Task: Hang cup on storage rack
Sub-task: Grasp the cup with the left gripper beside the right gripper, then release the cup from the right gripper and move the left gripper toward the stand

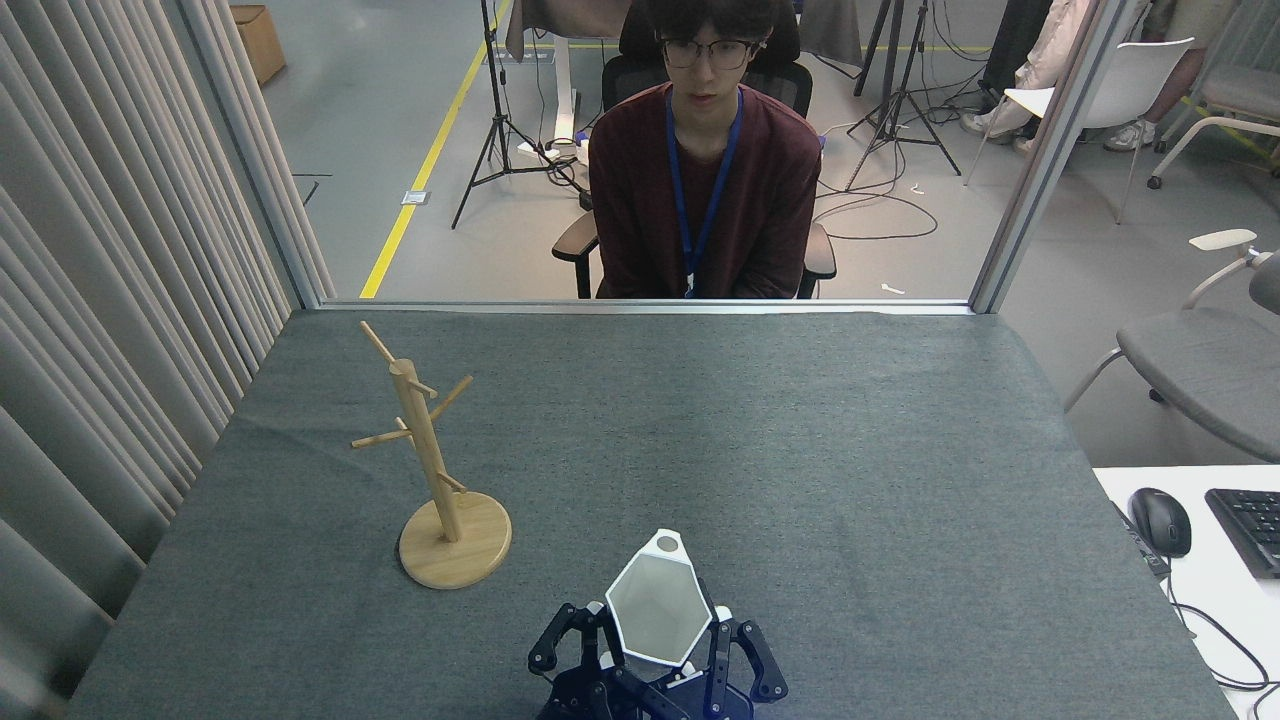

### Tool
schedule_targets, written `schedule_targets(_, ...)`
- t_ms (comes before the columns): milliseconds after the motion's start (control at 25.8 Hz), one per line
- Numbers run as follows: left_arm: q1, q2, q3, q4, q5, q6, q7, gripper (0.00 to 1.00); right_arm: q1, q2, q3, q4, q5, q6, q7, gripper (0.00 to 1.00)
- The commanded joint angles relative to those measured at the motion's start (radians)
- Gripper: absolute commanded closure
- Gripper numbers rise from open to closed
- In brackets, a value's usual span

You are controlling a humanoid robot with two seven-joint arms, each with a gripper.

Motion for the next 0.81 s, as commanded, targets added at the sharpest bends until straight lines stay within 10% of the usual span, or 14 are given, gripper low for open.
schedule_targets(0,-0.002,-0.001,0.001,0.001,0.0,-0.016,-0.002,0.48,0.003,0.0,0.0,0.0,0.0,-0.025,-0.01,0.34)
schedule_targets(77,-0.002,-0.001,0.003,0.001,0.0,-0.016,-0.002,0.49,0.001,0.0,0.0,0.002,-0.001,-0.027,-0.012,0.33)
schedule_targets(194,-0.005,-0.001,0.003,0.002,0.0,-0.016,-0.002,0.49,0.001,0.001,0.0,0.002,-0.001,-0.027,-0.015,0.01)
schedule_targets(775,-0.005,-0.001,0.0,0.001,0.0,-0.016,-0.001,0.49,-0.052,0.027,-0.023,-0.106,-0.018,-0.047,-0.081,0.01)
